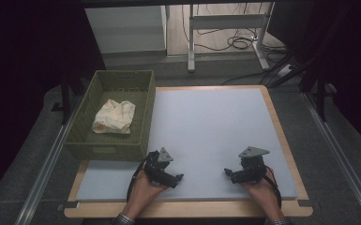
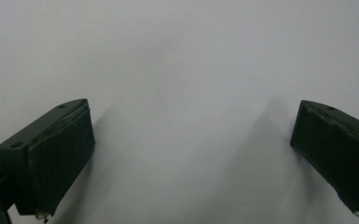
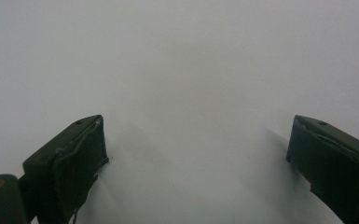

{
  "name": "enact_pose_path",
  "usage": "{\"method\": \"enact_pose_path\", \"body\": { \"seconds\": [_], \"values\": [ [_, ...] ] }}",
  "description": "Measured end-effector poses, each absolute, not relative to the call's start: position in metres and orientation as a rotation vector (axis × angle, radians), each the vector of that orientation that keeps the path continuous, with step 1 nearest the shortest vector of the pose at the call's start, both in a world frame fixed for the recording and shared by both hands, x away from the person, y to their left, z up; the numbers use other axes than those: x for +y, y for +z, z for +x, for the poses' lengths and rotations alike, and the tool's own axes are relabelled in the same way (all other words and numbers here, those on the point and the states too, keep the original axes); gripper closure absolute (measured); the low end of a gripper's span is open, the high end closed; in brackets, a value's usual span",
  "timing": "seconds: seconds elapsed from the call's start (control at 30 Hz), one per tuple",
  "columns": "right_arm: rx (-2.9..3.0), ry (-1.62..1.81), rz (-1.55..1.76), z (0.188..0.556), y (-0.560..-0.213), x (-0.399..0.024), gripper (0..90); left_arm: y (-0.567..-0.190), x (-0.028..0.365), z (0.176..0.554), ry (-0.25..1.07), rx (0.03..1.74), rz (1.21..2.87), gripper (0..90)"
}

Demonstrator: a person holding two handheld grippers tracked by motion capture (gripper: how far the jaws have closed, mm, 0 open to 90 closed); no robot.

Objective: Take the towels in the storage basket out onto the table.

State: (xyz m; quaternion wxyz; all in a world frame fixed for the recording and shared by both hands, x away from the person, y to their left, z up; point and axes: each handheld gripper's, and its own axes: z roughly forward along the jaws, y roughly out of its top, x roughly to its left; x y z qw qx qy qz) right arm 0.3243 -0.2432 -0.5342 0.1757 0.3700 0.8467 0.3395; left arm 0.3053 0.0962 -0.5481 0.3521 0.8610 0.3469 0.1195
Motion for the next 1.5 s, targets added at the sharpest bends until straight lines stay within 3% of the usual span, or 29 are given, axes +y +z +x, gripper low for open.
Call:
{"method": "enact_pose_path", "body": {
  "seconds": [0.63,1.5],
  "values": [
    [2.397,0.962,1.047,0.324,-0.534,-0.243,4.7,-0.540,0.090,0.309,0.274,0.880,2.227,3.1],
    [2.397,0.964,1.048,0.324,-0.534,-0.243,4.7,-0.485,0.058,0.345,0.215,0.776,2.241,3.6]
  ]
}}
